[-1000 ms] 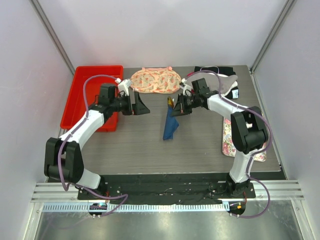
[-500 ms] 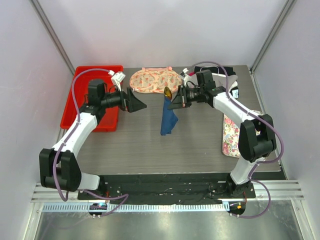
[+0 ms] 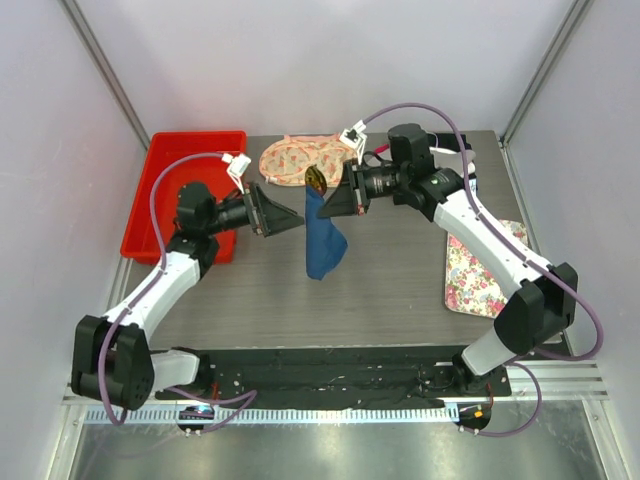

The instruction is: Place the utensils on the paper napkin and roll it up

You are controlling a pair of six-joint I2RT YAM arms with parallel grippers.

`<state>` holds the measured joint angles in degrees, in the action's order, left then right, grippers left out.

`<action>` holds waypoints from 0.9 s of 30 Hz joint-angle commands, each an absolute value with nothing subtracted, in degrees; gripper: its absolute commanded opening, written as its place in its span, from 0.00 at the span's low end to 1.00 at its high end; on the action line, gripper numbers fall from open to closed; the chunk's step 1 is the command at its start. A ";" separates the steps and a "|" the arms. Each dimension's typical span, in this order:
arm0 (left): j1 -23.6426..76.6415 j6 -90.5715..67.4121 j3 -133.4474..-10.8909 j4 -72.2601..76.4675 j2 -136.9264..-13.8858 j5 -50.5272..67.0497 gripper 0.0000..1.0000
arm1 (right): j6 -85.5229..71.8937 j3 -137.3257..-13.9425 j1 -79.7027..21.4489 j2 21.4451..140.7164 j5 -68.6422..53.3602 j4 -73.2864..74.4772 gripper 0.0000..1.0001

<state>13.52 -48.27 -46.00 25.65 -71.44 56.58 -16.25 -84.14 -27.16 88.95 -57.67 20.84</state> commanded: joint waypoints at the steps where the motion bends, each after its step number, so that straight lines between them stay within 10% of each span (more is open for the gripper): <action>1: 16.43 -52.56 -45.00 35.94 -67.33 56.51 0.87 | -15.64 -87.19 -29.44 84.91 -58.27 20.74 0.01; 27: 21.80 -56.42 -40.69 46.32 -64.60 54.76 0.46 | -22.32 -86.75 -33.93 81.91 -58.27 15.21 0.01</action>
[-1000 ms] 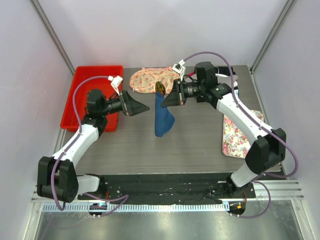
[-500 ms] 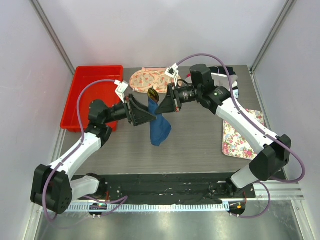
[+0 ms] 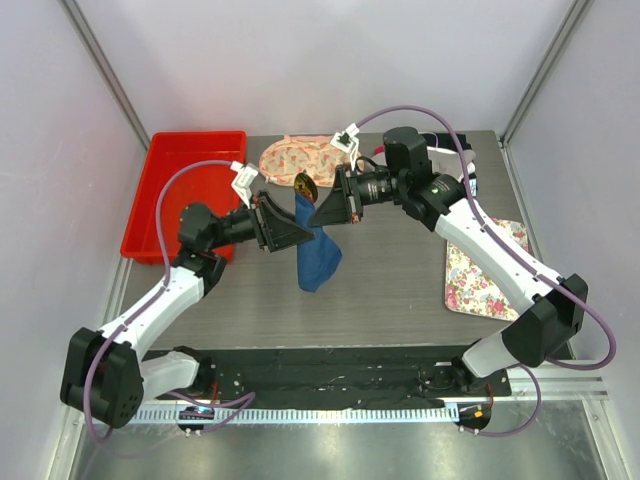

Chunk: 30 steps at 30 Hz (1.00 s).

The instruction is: Place the utensils on the paper napkin and roll it up

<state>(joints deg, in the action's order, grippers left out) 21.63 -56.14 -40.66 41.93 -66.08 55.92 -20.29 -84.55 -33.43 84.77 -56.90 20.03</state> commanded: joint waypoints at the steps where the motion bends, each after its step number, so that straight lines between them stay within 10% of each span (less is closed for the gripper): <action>1: 21.88 -56.60 -40.69 46.49 -64.60 54.76 0.43 | -22.32 -86.66 -33.93 81.91 -58.27 15.12 0.01; 11: 21.88 -59.94 -42.19 46.76 -64.60 54.67 0.00 | -21.19 -85.69 -34.01 81.39 -55.65 15.29 0.01; 14: 21.45 -60.99 -42.19 44.47 -64.07 51.60 0.00 | -19.34 -86.74 -33.49 81.21 -53.53 18.01 0.22; 19: 20.22 -62.14 -43.50 45.35 -64.16 50.71 0.00 | -17.50 -87.80 -30.68 79.55 -50.54 23.10 0.96; 30: 18.81 -63.28 -45.96 46.84 -65.39 49.13 0.00 | -11.69 -80.16 -29.97 73.57 -46.67 29.00 1.00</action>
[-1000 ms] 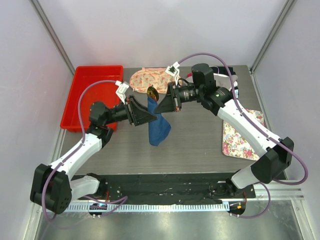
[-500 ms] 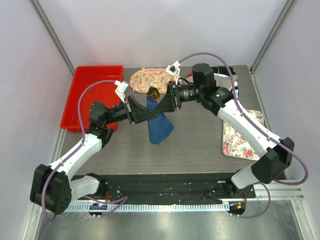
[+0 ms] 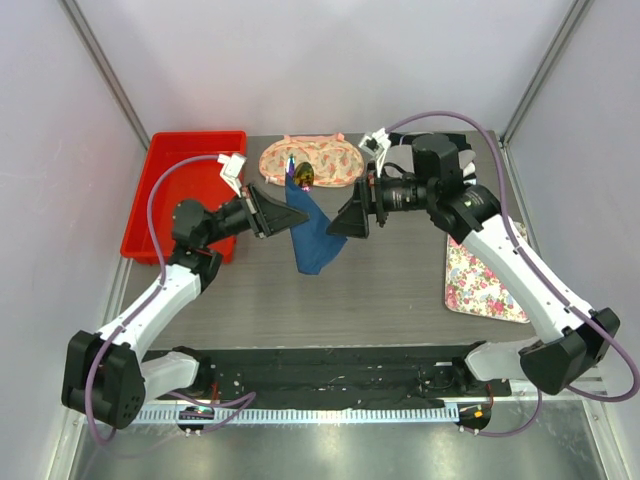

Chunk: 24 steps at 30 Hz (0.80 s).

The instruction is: Place the utensils on the paper napkin and roll it up

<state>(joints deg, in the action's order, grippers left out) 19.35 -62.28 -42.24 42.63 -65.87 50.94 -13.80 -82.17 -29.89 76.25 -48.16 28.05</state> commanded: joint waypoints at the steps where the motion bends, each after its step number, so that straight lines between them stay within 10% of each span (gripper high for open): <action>1: 18.72 -63.54 -46.14 47.02 -65.48 48.96 0.00 | -11.52 -79.81 -29.97 73.48 -46.50 29.09 1.00; 8: 18.72 -64.77 -47.02 47.99 -65.83 49.04 0.00 | -10.64 -79.54 -29.88 74.71 -47.81 29.53 0.71; 14: 18.72 -66.27 -47.99 49.30 -65.74 49.39 0.00 | -7.30 -79.54 -29.80 75.85 -46.50 31.02 0.01; 24: 18.90 -69.26 -49.48 50.89 -65.74 50.19 0.00 | -4.74 -80.77 -29.71 80.50 -41.57 27.96 0.01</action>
<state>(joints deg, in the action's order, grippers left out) 19.05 -66.57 -45.01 43.92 -66.92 50.98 -6.70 -79.29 -30.04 78.56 -44.86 29.82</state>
